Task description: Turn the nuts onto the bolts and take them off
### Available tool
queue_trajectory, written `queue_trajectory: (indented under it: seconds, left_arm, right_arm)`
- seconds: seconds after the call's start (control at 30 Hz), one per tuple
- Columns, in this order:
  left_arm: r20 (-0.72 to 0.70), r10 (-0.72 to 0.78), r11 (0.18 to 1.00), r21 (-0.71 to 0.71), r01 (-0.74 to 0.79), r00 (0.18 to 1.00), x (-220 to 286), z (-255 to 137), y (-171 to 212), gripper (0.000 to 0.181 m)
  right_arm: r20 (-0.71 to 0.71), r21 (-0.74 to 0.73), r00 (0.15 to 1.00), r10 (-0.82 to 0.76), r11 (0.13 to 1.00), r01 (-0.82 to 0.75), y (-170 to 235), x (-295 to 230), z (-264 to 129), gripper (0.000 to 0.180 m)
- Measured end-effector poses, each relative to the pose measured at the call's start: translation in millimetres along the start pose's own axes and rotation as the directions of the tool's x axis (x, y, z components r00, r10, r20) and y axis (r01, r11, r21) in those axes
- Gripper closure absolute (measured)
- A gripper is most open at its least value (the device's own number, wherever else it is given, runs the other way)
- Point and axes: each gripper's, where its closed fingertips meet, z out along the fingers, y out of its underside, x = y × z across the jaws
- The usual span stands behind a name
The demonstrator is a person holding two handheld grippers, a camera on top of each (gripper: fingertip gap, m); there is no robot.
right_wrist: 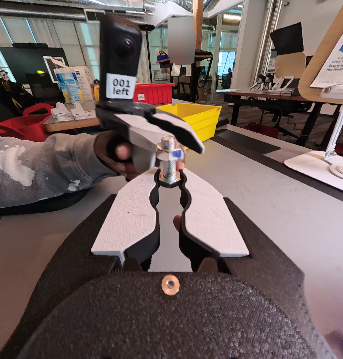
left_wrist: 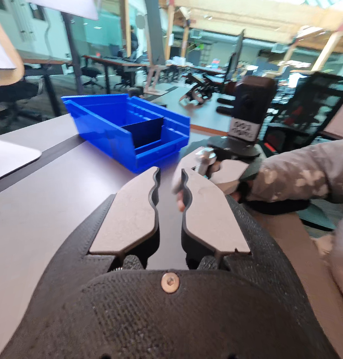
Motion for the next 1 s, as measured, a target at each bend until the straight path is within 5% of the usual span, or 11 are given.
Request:
queue_trajectory:
  seconds: [0.4,0.47,0.5,0.8,0.9,0.93,1.0]
  left_arm:
    - [-0.092,-0.005,1.000,0.007,0.006,0.996,15,2,0,0.141]
    - [0.053,-0.026,1.000,0.001,0.026,0.998,-10,-3,2,0.168]
    - [0.101,-0.032,0.999,-0.004,0.032,0.994,-21,-7,3,0.167]
    - [-0.128,-0.058,0.997,0.034,0.063,0.990,19,0,-5,0.145]
    - [-0.087,-0.033,0.999,0.015,0.035,0.996,15,3,-2,0.145]
    - [-0.038,-0.052,0.999,0.010,0.053,0.998,6,0,-3,0.161]
    - [0.050,-0.031,0.999,-0.012,0.032,0.998,-14,-6,2,0.164]
  right_arm:
    - [-0.020,-0.041,1.000,0.014,0.999,-0.015,8,3,3,0.162]
    - [-0.005,-0.020,1.000,0.023,1.000,-0.023,5,2,1,0.162]
    - [-0.001,-0.011,1.000,0.019,1.000,-0.019,3,1,0,0.162]
    - [-0.019,-0.050,1.000,0.025,0.998,-0.026,11,3,3,0.162]
    - [-0.018,-0.040,0.999,0.026,0.999,-0.027,10,3,2,0.162]
    - [-0.004,-0.024,0.999,0.036,0.999,-0.036,7,3,1,0.162]
    - [0.000,0.003,1.000,0.018,1.000,-0.018,0,1,0,0.162]
